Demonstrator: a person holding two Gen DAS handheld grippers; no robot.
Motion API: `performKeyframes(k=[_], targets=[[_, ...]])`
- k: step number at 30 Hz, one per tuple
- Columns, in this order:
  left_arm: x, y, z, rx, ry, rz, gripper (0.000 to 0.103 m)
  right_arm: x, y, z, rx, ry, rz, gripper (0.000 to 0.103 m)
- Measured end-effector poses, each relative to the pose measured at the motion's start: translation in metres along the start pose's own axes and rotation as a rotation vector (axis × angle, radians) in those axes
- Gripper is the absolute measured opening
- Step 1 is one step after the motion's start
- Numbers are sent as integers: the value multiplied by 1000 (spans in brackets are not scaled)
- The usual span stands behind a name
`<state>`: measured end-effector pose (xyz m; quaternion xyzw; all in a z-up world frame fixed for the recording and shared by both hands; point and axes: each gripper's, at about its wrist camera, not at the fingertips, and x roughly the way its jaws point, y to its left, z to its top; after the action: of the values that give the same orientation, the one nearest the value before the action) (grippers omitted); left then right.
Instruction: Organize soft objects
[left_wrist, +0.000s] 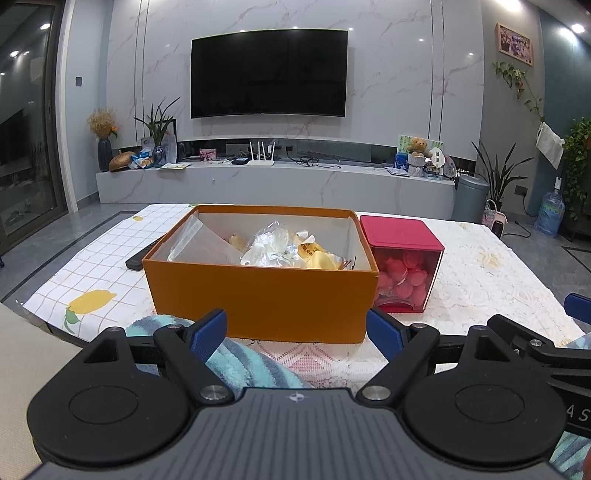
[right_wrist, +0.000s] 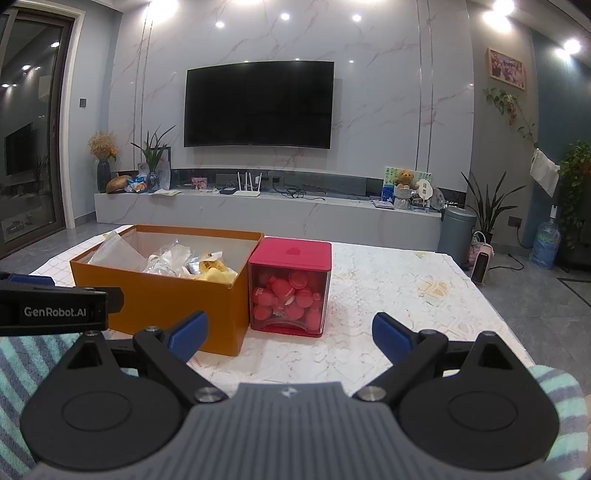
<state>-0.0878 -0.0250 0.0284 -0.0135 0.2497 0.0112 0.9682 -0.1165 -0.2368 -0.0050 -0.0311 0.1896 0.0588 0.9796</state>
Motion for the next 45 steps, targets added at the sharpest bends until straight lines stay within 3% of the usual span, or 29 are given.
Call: performKeyframes(k=[45], targets=[[4,1,-4,14,21,1,100,11,0,-5,4,38,8,94]])
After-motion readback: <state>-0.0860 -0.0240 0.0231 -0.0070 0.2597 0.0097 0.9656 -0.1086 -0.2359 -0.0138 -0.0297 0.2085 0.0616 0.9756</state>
